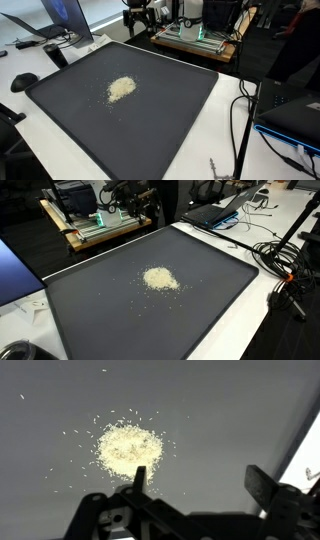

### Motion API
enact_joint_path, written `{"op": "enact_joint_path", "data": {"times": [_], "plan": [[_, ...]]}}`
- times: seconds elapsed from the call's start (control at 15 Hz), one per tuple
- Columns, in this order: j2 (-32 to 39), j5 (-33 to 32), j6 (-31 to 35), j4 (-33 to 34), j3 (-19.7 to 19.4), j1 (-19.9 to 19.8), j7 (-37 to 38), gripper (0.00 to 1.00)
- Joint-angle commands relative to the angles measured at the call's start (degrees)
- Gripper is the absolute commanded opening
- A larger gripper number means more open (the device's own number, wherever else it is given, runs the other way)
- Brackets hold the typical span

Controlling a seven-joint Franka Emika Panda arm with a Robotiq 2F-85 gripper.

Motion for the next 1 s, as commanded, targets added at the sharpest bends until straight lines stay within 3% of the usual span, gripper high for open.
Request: {"op": "enact_joint_path", "data": {"times": [0.0, 0.47, 0.93], "plan": [[-0.8, 6.4, -8.3, 5.5, 0.4, -3.8, -6.3, 1.00], [13.7, 11.1, -21.5, 21.5, 2.1, -9.9, -9.7, 1.00], [28.0, 12.6, -33.0, 38.0, 7.7, -20.9, -15.5, 1.00]]}}
